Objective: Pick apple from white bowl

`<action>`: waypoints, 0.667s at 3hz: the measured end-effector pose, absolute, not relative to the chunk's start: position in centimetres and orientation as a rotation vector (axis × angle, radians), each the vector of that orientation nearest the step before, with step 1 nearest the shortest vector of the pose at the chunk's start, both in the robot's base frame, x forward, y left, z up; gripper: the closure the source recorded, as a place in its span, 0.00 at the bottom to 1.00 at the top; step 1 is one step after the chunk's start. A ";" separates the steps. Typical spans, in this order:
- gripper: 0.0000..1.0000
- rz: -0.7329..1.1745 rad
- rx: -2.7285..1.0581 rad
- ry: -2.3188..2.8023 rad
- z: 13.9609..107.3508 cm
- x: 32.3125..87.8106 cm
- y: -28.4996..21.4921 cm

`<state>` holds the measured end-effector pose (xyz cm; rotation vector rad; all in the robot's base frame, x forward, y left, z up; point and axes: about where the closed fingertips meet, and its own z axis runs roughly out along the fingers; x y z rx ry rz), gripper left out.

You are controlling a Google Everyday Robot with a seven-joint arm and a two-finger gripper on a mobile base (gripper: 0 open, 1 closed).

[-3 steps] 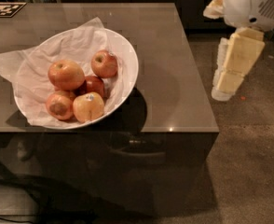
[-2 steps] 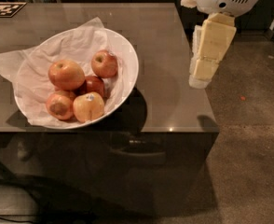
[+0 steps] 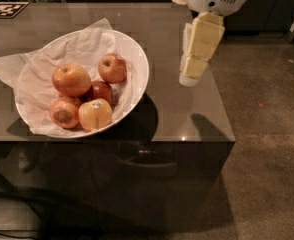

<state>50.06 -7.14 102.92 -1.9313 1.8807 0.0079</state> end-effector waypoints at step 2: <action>0.00 0.189 -2.032 1.749 103.0 51.0 1.0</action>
Offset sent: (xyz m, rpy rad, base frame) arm 0.0031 0.1198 -0.0025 0.0919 0.1452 0.2324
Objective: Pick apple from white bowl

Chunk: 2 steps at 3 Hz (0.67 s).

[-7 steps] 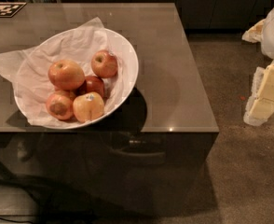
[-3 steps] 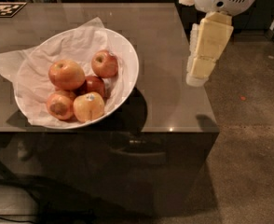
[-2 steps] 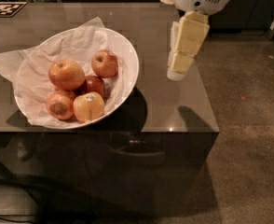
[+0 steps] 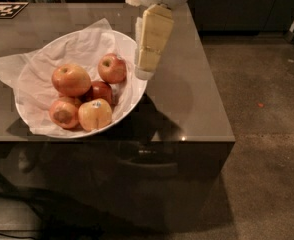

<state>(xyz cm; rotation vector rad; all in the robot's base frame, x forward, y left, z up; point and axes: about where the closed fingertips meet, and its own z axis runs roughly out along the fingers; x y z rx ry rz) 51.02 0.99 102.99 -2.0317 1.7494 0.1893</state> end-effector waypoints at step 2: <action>0.00 0.196 -2.071 1.703 101.8 52.0 3.3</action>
Offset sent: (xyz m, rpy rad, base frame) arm 0.0146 0.0410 -0.0301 -0.0309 0.0227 0.0987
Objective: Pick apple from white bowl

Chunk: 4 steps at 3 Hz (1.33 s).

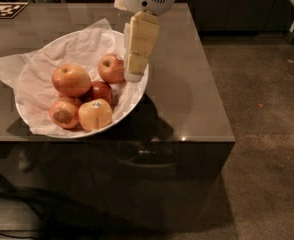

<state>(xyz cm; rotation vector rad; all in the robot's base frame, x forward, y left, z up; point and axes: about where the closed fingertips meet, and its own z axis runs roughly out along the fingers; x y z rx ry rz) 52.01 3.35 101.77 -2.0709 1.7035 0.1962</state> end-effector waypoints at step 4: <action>0.00 0.198 -2.233 1.625 99.5 51.8 10.9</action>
Offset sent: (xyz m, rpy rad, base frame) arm -0.0154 0.0918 -0.0242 -0.0625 0.0593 0.2170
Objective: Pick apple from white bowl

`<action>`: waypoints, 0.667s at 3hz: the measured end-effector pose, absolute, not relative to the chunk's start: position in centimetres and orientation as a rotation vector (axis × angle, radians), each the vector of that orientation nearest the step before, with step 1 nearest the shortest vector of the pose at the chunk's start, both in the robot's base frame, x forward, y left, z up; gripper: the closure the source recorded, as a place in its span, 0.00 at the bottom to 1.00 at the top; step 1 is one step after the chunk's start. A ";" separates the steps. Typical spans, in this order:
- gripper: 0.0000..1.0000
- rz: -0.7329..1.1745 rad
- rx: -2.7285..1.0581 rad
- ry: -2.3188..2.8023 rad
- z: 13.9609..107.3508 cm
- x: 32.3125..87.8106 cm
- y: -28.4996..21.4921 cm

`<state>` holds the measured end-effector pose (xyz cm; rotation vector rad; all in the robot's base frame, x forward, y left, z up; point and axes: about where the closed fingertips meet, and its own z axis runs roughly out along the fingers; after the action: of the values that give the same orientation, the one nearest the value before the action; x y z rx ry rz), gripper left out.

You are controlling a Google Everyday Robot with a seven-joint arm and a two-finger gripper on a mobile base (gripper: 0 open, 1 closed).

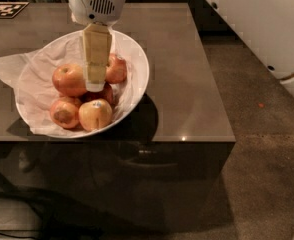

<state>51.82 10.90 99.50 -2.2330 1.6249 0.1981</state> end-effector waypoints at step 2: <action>0.00 0.411 -2.262 1.693 93.1 53.6 14.7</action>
Offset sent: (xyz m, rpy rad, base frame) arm 0.0193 0.0398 -0.0695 -0.0116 0.1928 -0.0010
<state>53.63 14.67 93.12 -2.2617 1.6927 0.4115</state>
